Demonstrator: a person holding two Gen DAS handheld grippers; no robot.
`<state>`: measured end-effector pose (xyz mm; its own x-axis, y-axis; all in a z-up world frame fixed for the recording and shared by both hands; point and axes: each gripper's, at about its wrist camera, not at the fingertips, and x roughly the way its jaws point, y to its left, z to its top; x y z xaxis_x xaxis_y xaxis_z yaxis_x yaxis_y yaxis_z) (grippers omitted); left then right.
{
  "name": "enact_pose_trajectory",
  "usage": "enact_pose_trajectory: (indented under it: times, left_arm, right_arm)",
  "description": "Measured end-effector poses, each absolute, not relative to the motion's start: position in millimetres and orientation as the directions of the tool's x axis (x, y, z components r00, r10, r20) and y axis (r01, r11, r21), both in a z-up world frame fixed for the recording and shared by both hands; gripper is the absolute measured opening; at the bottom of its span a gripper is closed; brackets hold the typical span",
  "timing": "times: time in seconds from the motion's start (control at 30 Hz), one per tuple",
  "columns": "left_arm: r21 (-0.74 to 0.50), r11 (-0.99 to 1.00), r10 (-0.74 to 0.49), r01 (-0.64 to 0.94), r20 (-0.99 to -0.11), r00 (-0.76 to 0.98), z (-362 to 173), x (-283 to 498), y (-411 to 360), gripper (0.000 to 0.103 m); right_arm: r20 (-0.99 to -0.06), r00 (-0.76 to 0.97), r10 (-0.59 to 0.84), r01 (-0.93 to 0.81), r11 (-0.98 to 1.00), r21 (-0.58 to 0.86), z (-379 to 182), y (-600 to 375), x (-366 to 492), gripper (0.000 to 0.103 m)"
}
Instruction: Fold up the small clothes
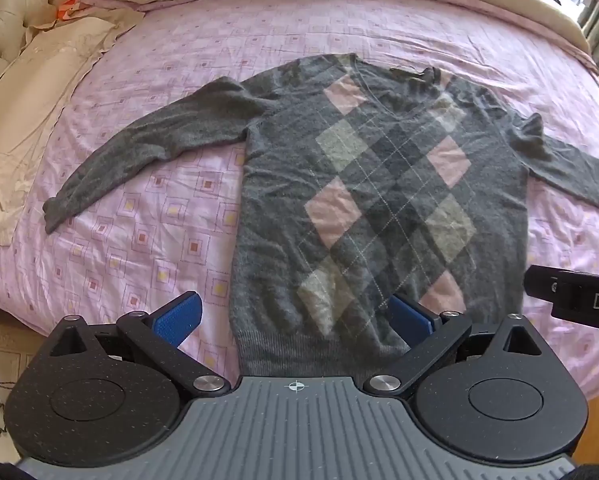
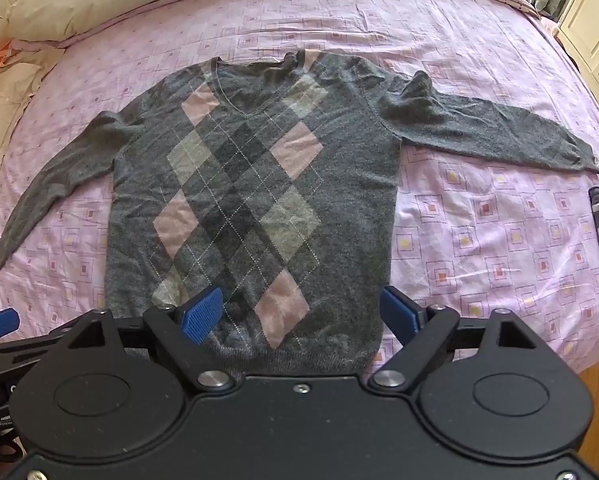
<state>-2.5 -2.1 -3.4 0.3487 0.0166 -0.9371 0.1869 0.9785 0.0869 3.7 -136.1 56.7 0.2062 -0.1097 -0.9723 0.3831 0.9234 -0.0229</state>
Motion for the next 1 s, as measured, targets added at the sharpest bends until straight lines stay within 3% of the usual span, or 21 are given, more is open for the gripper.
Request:
enact_pose_trajectory:
  times: [1.0]
  left_arm:
    - [0.111,0.970,0.040,0.215,-0.950,0.310,-11.1,-0.2,-4.2,0.100]
  right_arm:
    - [-0.985,0.140,-0.100,0.392,0.919,-0.037,42.5,-137.7,3.6,0.086]
